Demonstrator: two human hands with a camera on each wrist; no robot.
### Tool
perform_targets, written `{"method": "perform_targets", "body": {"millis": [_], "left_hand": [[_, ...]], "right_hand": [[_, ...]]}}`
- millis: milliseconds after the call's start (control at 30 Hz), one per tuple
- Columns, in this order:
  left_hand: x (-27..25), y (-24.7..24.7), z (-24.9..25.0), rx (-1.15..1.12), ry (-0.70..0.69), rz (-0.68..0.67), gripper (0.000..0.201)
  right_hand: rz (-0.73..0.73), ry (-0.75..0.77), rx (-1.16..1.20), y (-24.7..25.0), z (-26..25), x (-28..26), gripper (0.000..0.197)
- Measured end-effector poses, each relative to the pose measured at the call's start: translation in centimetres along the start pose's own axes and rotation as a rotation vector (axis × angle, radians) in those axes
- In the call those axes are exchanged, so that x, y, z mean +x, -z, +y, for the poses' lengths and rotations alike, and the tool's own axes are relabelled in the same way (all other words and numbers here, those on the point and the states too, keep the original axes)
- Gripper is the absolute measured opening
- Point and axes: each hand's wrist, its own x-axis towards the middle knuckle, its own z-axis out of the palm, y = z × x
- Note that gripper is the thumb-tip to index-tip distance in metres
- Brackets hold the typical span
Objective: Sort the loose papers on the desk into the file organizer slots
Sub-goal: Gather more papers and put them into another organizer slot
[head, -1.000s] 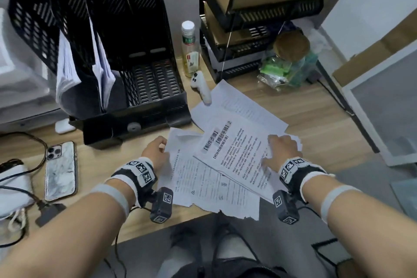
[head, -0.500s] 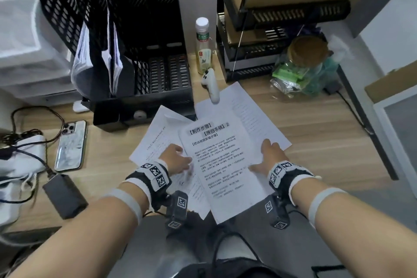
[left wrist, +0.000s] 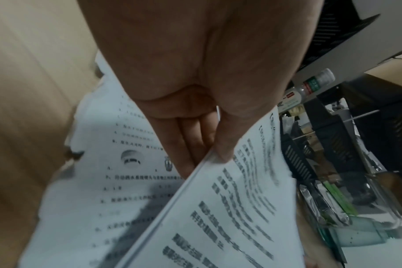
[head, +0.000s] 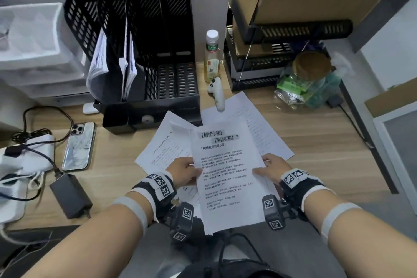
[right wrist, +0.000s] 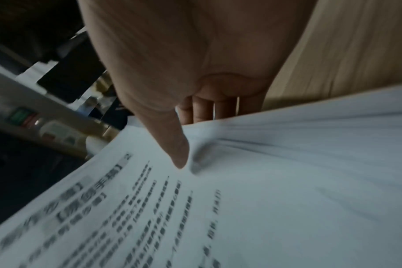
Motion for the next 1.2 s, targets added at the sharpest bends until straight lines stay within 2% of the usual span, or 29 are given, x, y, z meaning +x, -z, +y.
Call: {"method": "perform_targets", "body": {"millis": [100, 200, 300, 400, 500, 633, 667, 767, 867, 933, 1033, 1100, 1200], "left_hand": [[-0.4, 1.9, -0.6, 0.160, -0.030, 0.030, 0.019], [-0.3, 5.0, -2.1, 0.312, -0.007, 0.254, 0.016], [-0.7, 8.4, -3.2, 0.306, 0.083, 0.503, 0.037], [-1.1, 10.4, -3.6, 0.299, 0.135, 0.586, 0.055], [-1.4, 10.6, -3.7, 0.328, 0.114, 0.580, 0.058], [-1.8, 8.6, -2.6, 0.480, 0.032, 0.607, 0.048], [-1.7, 7.9, -2.1, 0.479, -0.030, 0.546, 0.048], [-1.1, 5.1, -0.7, 0.531, -0.172, 0.210, 0.062], [0.3, 3.2, -0.5, 0.842, -0.146, 0.044, 0.074], [1.1, 2.7, -0.6, 0.976, -0.099, 0.043, 0.074], [1.5, 2.9, -0.4, 1.022, -0.014, 0.109, 0.061], [1.3, 3.2, 0.4, 1.034, 0.056, 0.168, 0.052], [1.6, 3.0, 1.6, 1.078, 0.152, 0.244, 0.052]], "right_hand": [[-0.016, 0.068, 0.051, 0.2, -0.4, 0.1, 0.023], [0.043, 0.138, 0.008, 0.1, -0.7, 0.2, 0.016], [0.086, 0.185, -0.051, -0.1, -1.7, 0.5, 0.018], [0.119, 0.191, -0.097, -0.4, -3.2, 0.7, 0.027], [0.126, 0.177, -0.179, -1.1, -4.3, 0.8, 0.028], [0.095, 0.160, -0.246, -1.9, -4.2, 0.3, 0.025], [0.089, 0.148, -0.258, -1.8, -3.9, 0.2, 0.023], [0.108, 0.104, -0.279, -1.2, -3.3, -0.3, 0.020], [0.121, -0.030, -0.352, 0.5, -2.3, -0.7, 0.041], [0.153, -0.140, -0.366, 2.0, -1.0, -1.0, 0.046], [0.187, -0.263, -0.328, 4.0, 1.1, -1.6, 0.039], [0.191, -0.318, -0.301, 5.0, 2.1, -2.1, 0.033], [0.240, -0.345, -0.217, 6.5, 3.0, -2.4, 0.034]]}}
